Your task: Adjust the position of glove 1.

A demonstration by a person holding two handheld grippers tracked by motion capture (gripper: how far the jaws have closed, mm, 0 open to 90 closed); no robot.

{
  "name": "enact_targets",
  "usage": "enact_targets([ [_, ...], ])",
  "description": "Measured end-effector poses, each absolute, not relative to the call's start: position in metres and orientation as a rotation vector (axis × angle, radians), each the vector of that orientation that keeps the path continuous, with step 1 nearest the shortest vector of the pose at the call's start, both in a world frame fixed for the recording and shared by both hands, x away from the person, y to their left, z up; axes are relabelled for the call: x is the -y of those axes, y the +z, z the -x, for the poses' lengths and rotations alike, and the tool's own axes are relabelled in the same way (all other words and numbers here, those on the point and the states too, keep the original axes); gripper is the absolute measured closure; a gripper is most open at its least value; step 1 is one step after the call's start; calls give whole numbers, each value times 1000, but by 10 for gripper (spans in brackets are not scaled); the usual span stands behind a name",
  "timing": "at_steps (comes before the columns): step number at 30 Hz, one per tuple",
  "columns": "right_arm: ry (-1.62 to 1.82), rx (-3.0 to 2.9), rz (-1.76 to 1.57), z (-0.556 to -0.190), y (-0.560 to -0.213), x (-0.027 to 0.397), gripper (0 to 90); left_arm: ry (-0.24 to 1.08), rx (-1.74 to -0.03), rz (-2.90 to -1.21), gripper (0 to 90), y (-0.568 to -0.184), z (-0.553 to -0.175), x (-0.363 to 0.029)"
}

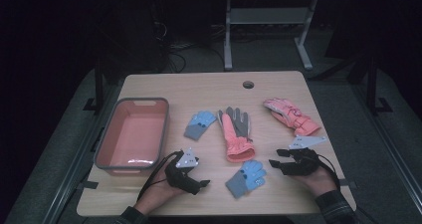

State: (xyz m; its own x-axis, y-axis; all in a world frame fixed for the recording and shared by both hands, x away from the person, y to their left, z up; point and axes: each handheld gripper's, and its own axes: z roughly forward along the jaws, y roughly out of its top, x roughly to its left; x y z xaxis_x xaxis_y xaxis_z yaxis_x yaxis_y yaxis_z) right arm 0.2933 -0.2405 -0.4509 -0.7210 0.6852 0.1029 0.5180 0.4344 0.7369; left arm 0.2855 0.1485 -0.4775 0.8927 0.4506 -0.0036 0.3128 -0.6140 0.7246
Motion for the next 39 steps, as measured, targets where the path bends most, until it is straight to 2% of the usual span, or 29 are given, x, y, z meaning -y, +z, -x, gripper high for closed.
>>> enact_targets([
  [6, 1092, -2385, -1139, -288, -460, 258, 227, 229, -545, -2278, 124, -477, -285, -149],
  [10, 1037, -2364, -1172, -289, -470, 268, 149, 230, -544, -2280, 125, -477, -286, -149],
  [20, 1022, -2358, -1175, -295, -481, 276, 129, 227, -621, -2303, 147, -473, -289, -142],
  [23, 1031, -2355, -1163, -295, -482, 276, 124, 234, -656, -2300, 181, -469, -290, -139],
  [25, 1030, -2356, -1165, -295, -482, 276, 123, 240, -658, -2301, 221, -465, -292, -138],
  [28, 1029, -2356, -1167, -295, -482, 276, 122, 236, -677, -2297, 354, -459, -294, -135],
  [35, 1030, -2356, -1167, -295, -482, 276, 122, 243, -764, -2280, 556, -452, -305, -133],
  [37, 1029, -2356, -1166, -295, -482, 276, 122, 239, -775, -2279, 654, -450, -308, -130],
  [39, 1030, -2356, -1168, -295, -482, 276, 122, 255, -781, -2284, 657, -448, -310, -126],
])
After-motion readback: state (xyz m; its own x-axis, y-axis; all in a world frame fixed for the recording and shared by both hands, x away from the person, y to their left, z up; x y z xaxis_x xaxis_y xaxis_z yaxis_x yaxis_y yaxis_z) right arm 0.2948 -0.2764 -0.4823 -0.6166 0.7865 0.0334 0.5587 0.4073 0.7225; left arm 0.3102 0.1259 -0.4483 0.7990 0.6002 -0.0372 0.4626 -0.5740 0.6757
